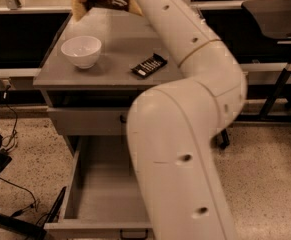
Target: Pick brown chip bag from middle drawer and place on counter
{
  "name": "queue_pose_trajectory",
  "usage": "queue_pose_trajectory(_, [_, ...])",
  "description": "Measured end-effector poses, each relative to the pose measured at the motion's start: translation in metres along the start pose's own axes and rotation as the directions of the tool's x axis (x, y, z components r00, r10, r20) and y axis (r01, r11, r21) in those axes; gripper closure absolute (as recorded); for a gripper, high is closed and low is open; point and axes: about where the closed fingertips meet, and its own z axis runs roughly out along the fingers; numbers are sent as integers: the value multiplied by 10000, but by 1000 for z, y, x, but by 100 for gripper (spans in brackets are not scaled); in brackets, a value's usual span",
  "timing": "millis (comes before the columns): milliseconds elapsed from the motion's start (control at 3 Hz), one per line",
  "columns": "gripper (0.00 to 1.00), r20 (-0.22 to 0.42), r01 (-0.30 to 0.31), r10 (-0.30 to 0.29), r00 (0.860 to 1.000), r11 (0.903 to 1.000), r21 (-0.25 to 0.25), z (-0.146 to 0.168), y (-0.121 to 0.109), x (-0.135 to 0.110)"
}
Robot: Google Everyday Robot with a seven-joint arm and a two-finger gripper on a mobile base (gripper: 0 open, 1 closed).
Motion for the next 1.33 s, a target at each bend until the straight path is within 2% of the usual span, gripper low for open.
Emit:
queue_pose_trajectory(333, [100,228,375,-382,9990,9989,295,39,-2,-16])
queue_pose_trajectory(667, [100,65,390,-396,9992,9966,731,54,-12,-26])
queue_pose_trajectory(1000, [81,68,377,-384,9992,9961,800,53,-15,-26])
queue_pose_trajectory(1333, [58,68,377,-384,9992,9961,799,53,-15,-26])
